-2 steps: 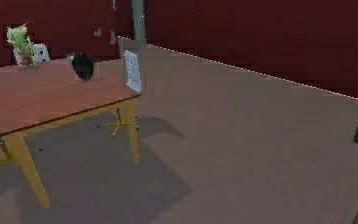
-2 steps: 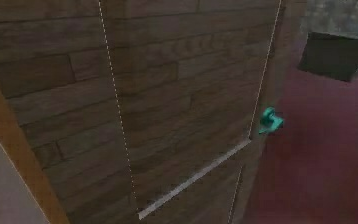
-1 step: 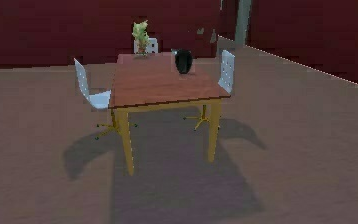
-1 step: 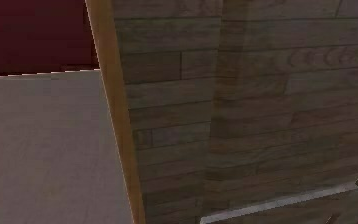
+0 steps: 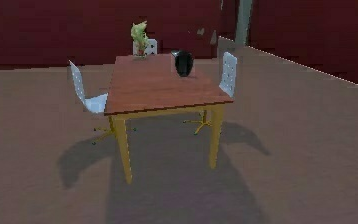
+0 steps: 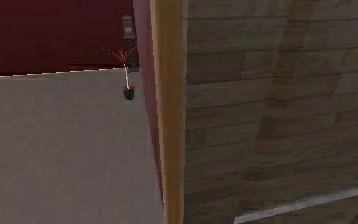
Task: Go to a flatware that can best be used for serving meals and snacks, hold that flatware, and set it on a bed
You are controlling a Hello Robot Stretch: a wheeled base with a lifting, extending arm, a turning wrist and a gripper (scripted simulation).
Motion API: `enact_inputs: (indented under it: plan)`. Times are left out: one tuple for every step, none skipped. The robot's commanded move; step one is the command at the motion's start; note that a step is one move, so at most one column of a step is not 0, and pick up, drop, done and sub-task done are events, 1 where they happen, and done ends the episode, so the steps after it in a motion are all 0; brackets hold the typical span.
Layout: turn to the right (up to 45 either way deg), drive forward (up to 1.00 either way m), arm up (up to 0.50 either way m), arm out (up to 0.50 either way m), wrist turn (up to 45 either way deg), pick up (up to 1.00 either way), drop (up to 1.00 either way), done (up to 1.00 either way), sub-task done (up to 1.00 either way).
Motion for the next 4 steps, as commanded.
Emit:
enact_inputs:
  plan:
    - [-6.0,0.0,0.0,0.0,0.0,0.0,0.0,0.0,0.0]
    - [0.0,0.3,0.0,0.0,0.0,0.0,0.0,0.0,0.0]
    - [-45.0,0.0,0.0,0.0,0.0,0.0,0.0,0.0,0.0]
    - [-15.0,0.0,0.0,0.0,0.0,0.0,0.0,0.0,0.0]
